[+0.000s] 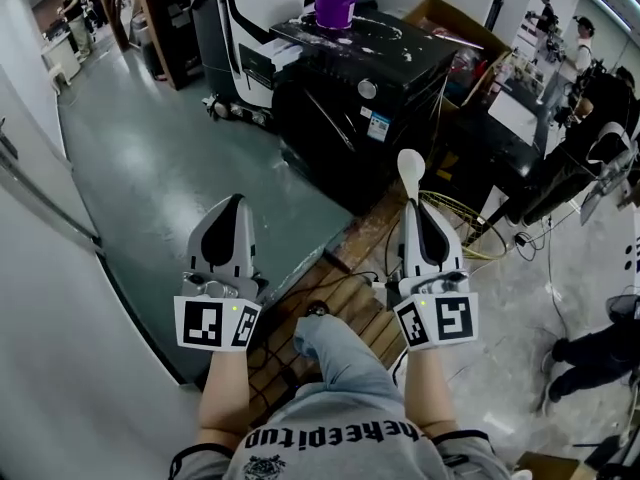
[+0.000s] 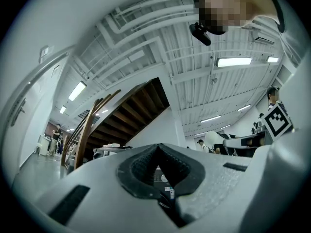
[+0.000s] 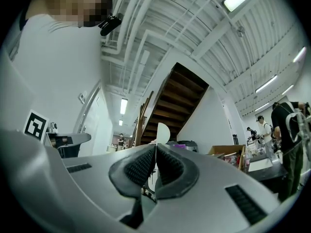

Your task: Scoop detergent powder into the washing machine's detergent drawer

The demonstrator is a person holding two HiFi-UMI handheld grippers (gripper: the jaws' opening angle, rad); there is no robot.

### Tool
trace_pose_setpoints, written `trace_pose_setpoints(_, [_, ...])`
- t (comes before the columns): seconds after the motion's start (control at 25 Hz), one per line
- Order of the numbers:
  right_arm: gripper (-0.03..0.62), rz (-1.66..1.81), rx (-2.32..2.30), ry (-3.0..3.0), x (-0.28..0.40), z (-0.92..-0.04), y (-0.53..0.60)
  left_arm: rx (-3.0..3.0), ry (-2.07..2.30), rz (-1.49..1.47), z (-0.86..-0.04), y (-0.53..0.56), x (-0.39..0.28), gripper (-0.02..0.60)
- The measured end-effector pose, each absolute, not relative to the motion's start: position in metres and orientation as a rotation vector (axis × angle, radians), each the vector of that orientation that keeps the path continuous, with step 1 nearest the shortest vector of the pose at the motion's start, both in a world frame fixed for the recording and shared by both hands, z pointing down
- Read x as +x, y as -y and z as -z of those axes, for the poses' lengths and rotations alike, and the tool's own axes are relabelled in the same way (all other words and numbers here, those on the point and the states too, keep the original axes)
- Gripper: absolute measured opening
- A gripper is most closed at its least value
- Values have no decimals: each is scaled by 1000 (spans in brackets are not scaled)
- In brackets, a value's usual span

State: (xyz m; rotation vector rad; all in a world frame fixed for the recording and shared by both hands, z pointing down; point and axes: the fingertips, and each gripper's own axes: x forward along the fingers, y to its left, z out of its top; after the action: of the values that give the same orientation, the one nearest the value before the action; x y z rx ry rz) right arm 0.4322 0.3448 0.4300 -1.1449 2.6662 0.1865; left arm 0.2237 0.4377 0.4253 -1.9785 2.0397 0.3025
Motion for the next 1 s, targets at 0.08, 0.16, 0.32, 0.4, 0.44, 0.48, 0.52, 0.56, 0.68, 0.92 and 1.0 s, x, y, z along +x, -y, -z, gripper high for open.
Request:
trace_pose_setpoints(0.08, [6, -177, -1149, -2658, 414, -426, -320, -1982, -2032, -316, -419, -416, 207, 3])
trace_pose_setpoints(0.16, [6, -169, -1160, -2656, 397, -421, -294, -1978, -2023, -332, -411, -393, 190, 3])
trace_pose_setpoints(0.32, [6, -160, -1153, -2673, 359, -412, -242, -1999, -2029, -382, -400, -343, 151, 3])
trace_pose_setpoints(0.4, [6, -143, -1149, -2671, 341, -403, -214, -2017, -2029, -364, -391, -314, 134, 3])
trace_pose_setpoints(0.44, [6, -133, -1151, -2666, 333, -396, -199, -2020, -2029, -343, -384, -298, 126, 3])
trace_pose_setpoints(0.48, [6, -126, -1156, -2660, 325, -389, -183, -2020, -2028, -324, -376, -283, 118, 3])
trace_pose_setpoints(0.52, [6, -121, -1161, -2654, 318, -382, -168, -2022, -2028, -310, -369, -269, 111, 3])
trace_pose_setpoints(0.56, [6, -117, -1166, -2651, 312, -374, -154, -2026, -2029, -299, -361, -255, 103, 3])
trace_pose_setpoints(0.68, [6, -118, -1171, -2648, 291, -352, -121, -2018, -2045, -280, -338, -222, 79, 3])
trace_pose_setpoints(0.92, [6, -114, -1180, -2670, 268, -330, -85, -1973, -2060, -266, -310, -182, 50, 3])
trace_pose_setpoints(1.0, [6, -112, -1198, -2669, 264, -328, -75, -1984, -2047, -287, -303, -172, 45, 3])
